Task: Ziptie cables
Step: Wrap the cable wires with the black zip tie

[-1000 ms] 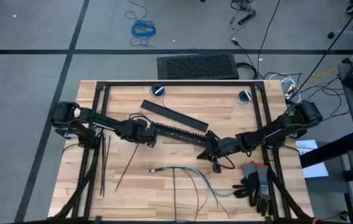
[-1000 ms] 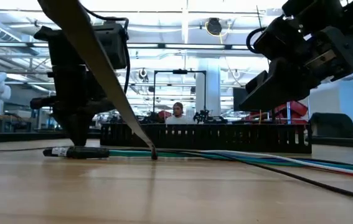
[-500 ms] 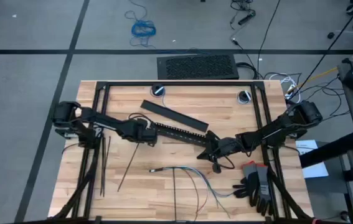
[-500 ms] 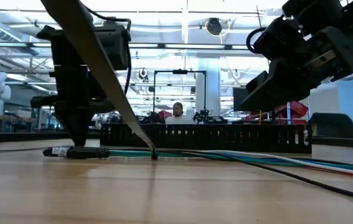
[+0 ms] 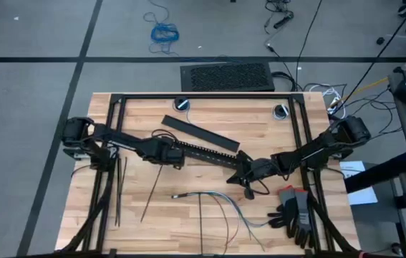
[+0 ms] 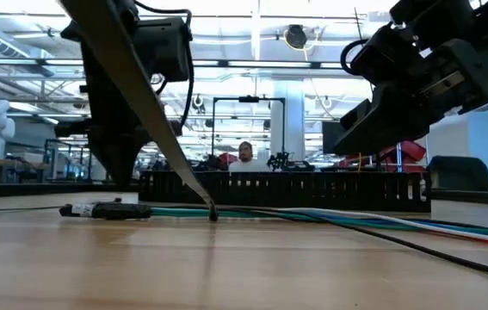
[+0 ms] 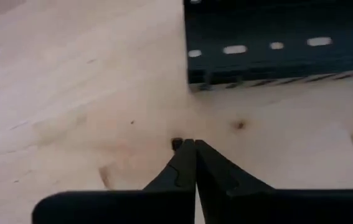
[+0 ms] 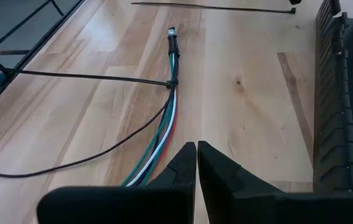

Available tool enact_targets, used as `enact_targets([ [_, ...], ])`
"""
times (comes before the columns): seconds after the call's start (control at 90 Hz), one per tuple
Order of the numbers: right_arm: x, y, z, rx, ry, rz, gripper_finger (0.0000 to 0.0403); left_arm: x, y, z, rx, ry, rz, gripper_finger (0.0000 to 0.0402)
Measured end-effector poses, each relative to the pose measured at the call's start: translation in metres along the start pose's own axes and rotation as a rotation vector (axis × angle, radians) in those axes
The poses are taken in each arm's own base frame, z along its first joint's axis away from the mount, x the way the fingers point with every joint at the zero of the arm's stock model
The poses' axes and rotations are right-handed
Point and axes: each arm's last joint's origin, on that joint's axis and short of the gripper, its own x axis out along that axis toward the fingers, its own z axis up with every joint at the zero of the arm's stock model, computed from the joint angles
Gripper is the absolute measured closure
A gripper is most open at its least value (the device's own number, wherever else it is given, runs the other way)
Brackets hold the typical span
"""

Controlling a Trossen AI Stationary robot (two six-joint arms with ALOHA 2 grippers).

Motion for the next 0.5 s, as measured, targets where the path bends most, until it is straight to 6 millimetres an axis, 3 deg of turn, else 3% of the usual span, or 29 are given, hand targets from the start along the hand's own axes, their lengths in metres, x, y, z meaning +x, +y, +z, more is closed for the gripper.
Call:
enact_targets([
  [0.256, 0.0000, 0.0000, -0.0001, 0.000, 0.001, 0.000, 0.0394, -0.0005, 0.0036, -0.0002, 0.029, -0.020, 0.046, 0.0384],
  [0.5, 0.0000, -0.0002, -0.0012, -0.001, 0.013, -0.003, 0.0394, -0.0013, 0.0091, -0.0036, 0.022, 0.052, 0.087, 0.0301],
])
